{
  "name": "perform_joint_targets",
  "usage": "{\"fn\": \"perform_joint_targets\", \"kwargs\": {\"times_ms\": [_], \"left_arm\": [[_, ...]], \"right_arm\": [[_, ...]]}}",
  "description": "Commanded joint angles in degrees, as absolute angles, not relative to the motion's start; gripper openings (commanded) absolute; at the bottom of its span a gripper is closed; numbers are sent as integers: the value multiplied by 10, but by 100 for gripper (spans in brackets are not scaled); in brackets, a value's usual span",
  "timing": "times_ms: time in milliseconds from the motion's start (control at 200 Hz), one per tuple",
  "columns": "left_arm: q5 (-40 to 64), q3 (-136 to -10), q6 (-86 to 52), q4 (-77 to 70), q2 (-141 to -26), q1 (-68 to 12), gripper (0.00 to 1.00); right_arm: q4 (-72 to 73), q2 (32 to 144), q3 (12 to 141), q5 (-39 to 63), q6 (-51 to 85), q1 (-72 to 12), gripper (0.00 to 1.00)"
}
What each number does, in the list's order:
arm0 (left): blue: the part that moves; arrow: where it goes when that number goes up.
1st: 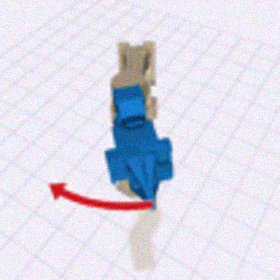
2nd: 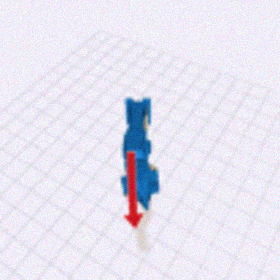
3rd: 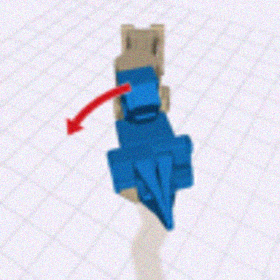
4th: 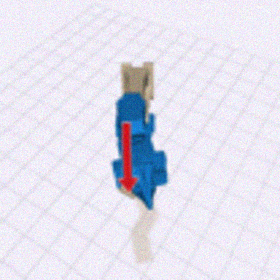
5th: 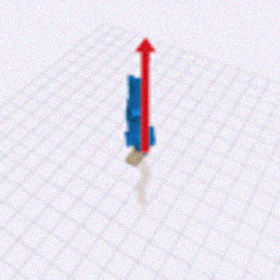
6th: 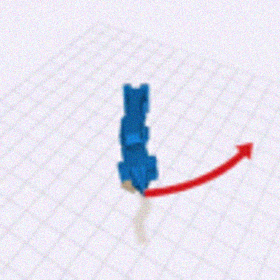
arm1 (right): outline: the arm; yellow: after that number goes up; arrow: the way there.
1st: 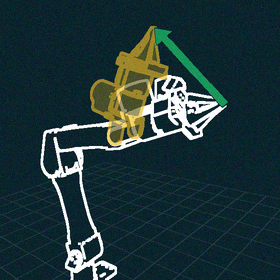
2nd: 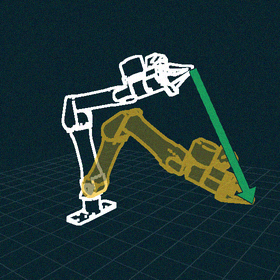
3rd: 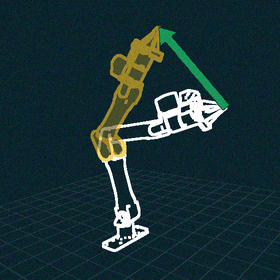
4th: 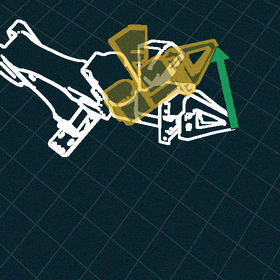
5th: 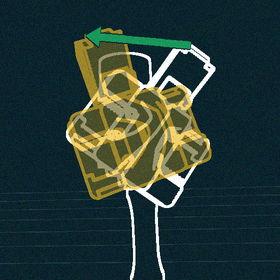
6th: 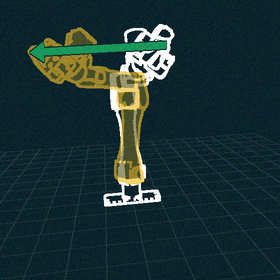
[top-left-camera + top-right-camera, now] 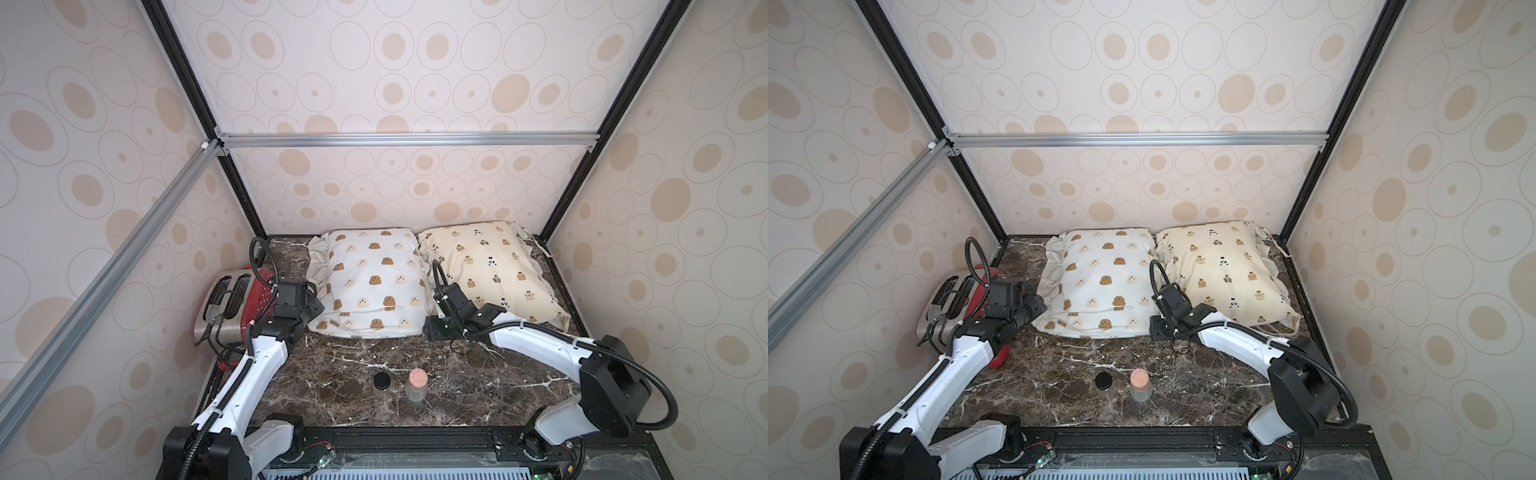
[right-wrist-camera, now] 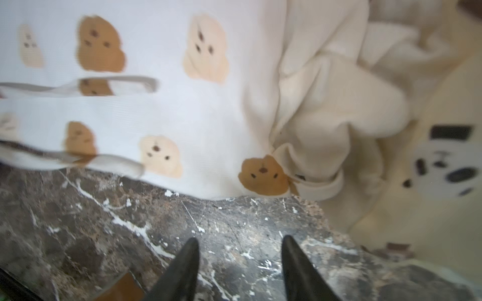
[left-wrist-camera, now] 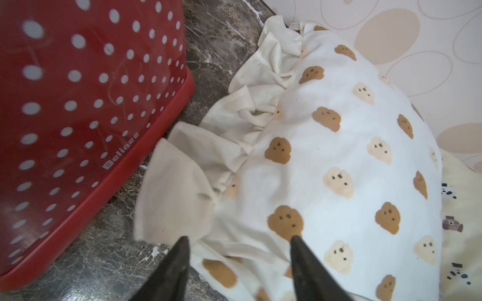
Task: Zip up pillowcases
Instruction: Place the pillowcase at the center of the board, then reset both arms
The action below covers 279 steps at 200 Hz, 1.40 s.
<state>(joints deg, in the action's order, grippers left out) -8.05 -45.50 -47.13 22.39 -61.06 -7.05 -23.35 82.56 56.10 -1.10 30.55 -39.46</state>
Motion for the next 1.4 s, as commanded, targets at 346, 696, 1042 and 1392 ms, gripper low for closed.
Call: {"fn": "perform_joint_targets", "kwargs": {"times_ms": [346,696,1042,1392], "left_arm": [[-396,-477,-277,136,-684,-65,99],[-377,-317,-53,-267,-801,-65,99],[-258,-247,11,-460,-850,-62,99],[-133,-241,11,-458,-845,-26,99]], "right_arm": [[-111,733,521,-370,130,-124,100],[182,821,376,-263,66,-41,100],[408,854,257,-104,14,-30,100],[457,879,240,-83,2,-31,100]]}}
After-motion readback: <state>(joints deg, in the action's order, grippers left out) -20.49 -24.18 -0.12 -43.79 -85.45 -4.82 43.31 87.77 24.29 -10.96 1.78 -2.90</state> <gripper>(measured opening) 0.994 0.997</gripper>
